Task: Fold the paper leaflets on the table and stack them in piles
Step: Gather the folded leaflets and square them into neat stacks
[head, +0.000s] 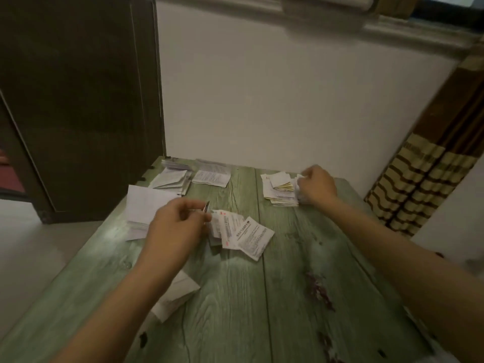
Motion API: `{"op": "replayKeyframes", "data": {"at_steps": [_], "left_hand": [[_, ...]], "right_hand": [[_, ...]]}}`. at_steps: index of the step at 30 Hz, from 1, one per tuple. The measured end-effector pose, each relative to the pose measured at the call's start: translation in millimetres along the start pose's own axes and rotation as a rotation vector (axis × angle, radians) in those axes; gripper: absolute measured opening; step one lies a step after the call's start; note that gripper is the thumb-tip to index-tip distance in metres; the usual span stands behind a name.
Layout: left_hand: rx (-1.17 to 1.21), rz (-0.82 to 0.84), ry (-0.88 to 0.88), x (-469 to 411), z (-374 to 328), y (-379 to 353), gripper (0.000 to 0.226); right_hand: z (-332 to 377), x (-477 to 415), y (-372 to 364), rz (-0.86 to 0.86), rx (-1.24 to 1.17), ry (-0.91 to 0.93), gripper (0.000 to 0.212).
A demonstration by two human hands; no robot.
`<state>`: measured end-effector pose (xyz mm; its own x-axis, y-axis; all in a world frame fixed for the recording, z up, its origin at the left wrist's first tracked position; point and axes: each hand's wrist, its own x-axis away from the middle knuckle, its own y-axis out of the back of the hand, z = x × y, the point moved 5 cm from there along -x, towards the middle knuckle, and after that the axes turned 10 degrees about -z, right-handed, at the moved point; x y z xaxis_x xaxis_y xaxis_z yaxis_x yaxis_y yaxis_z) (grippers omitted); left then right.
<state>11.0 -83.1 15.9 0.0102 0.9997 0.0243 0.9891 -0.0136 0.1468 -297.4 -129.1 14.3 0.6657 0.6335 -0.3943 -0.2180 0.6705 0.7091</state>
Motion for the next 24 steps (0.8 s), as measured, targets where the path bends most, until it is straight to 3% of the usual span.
{"op": "replayKeyframes", "data": {"at_steps": [3,5,6,9,12,16,20,21,24], "left_hand": [[0.027,-0.031,0.015,11,4,15,0.014],[0.049,-0.039,0.057,24,11,21,0.015],[0.068,-0.047,0.084,31,15,24,0.016],[0.12,-0.054,0.168,46,27,27,0.017],[0.128,-0.026,0.216,51,34,22,0.019],[0.12,-0.017,0.232,55,40,21,0.02],[0.107,0.021,0.234,58,39,19,0.02],[0.11,0.028,0.227,58,38,19,0.02],[0.117,0.04,0.207,56,37,21,0.02]], "right_hand": [[49,56,-15,0.492,-0.106,0.209,0.042],[58,89,-34,0.806,0.066,0.287,0.078],[57,99,-42,0.878,0.17,0.314,0.093],[55,110,-55,0.837,0.311,0.353,0.115],[51,106,-55,0.727,0.335,0.288,0.121],[37,108,-38,0.696,0.367,0.127,0.101],[44,101,-10,0.703,0.249,0.178,0.022],[52,99,-5,0.711,0.224,0.209,0.011],[82,105,-12,0.723,0.262,0.327,0.027]]}}
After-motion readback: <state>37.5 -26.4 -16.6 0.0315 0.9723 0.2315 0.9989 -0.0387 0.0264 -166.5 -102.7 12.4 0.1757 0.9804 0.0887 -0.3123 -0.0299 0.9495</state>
